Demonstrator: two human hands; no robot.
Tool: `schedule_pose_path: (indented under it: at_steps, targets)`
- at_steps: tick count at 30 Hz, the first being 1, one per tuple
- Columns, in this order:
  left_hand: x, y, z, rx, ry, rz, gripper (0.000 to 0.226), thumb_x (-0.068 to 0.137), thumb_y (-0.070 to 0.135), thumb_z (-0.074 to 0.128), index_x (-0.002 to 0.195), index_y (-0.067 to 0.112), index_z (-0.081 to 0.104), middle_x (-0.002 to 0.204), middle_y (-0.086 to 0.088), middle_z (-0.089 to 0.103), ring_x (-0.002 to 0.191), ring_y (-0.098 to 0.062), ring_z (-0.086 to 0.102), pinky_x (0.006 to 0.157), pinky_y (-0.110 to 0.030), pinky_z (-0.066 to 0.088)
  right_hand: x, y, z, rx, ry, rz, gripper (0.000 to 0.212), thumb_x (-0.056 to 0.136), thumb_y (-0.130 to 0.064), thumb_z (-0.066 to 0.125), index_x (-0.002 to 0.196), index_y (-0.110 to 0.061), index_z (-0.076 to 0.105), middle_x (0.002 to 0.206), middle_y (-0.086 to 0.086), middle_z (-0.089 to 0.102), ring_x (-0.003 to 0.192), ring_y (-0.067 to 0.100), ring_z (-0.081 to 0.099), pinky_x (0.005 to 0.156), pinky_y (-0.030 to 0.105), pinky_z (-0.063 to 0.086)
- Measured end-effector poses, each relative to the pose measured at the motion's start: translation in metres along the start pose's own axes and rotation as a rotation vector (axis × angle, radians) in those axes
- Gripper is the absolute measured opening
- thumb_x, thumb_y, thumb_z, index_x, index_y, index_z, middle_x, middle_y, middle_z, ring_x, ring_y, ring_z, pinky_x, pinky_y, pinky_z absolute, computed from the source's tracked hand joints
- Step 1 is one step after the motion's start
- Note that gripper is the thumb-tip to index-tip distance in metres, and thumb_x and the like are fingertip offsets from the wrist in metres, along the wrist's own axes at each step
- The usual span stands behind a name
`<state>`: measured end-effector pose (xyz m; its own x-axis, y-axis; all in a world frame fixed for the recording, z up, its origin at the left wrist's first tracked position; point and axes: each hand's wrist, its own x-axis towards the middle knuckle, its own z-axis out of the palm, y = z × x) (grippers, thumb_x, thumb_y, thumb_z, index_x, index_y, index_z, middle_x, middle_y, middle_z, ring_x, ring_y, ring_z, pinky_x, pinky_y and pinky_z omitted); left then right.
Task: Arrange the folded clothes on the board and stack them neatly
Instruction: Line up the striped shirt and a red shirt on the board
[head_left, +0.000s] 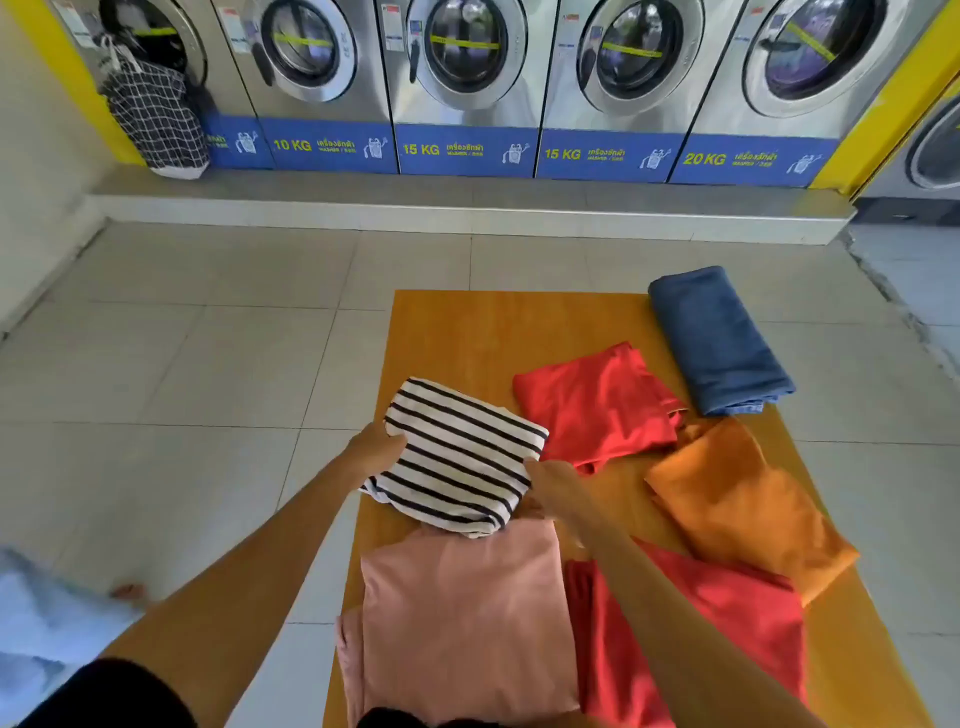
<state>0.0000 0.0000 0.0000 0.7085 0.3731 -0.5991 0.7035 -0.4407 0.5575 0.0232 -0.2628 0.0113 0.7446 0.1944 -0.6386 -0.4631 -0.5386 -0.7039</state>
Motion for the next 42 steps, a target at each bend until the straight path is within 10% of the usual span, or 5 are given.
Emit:
schedule_pose_path:
  at_steps: [9,14,20,36,42]
  targets:
    - [-0.002,0.004,0.030,-0.368,0.061,-0.156,0.085,0.078,0.072,0.056,0.144,0.020,0.041,0.137,-0.010,0.056,0.123,-0.030,0.055,0.103,-0.044,0.046,0.042,-0.002,0.020,0.485,0.005,0.130,0.034,0.086,-0.038,0.075,0.111,-0.016,0.070,0.099,0.005,0.079,0.090,0.024,0.077,0.076,0.041,0.064]
    - [0.017,0.015,0.012,-0.578,0.055,-0.125,0.064,0.083,0.059,0.061,0.129,0.015,0.056,0.109,-0.005,0.068,0.096,-0.020,0.067,0.076,-0.031,0.056,0.076,-0.040,0.012,0.463,0.012,-0.032,0.025,0.093,-0.028,0.068,0.116,-0.019,0.068,0.103,0.002,0.079,0.090,0.018,0.077,0.082,0.042,0.063]
    - [0.078,0.070,-0.035,-0.660,0.171,0.015,0.057,0.082,0.057,0.063,0.123,0.018,0.058,0.109,-0.004,0.070,0.100,-0.024,0.069,0.086,-0.045,0.058,0.145,-0.136,-0.023,0.461,0.009,-0.162,0.007,0.097,-0.028,0.064,0.103,-0.024,0.064,0.103,0.001,0.075,0.094,0.020,0.073,0.079,0.038,0.062]
    - [0.199,0.103,-0.033,-0.300,0.532,-0.022,0.023,0.092,0.026,0.062,0.101,0.007,0.070,0.087,-0.006,0.067,0.083,-0.023,0.063,0.084,-0.039,0.057,0.276,-0.158,-0.022,0.248,0.124,-0.102,0.044,0.092,-0.034,0.069,0.129,-0.013,0.059,0.107,0.001,0.069,0.096,0.020,0.068,0.076,0.032,0.058]
    - [0.168,0.086,-0.022,-0.300,0.642,-0.090,0.040,0.092,0.029,0.058,0.127,0.009,0.055,0.122,-0.014,0.063,0.109,-0.031,0.062,0.083,-0.037,0.051,0.237,-0.151,-0.068,-0.045,0.228,-0.201,0.025,0.093,-0.025,0.060,0.110,-0.008,0.068,0.090,-0.004,0.064,0.079,0.014,0.060,0.067,0.029,0.047]
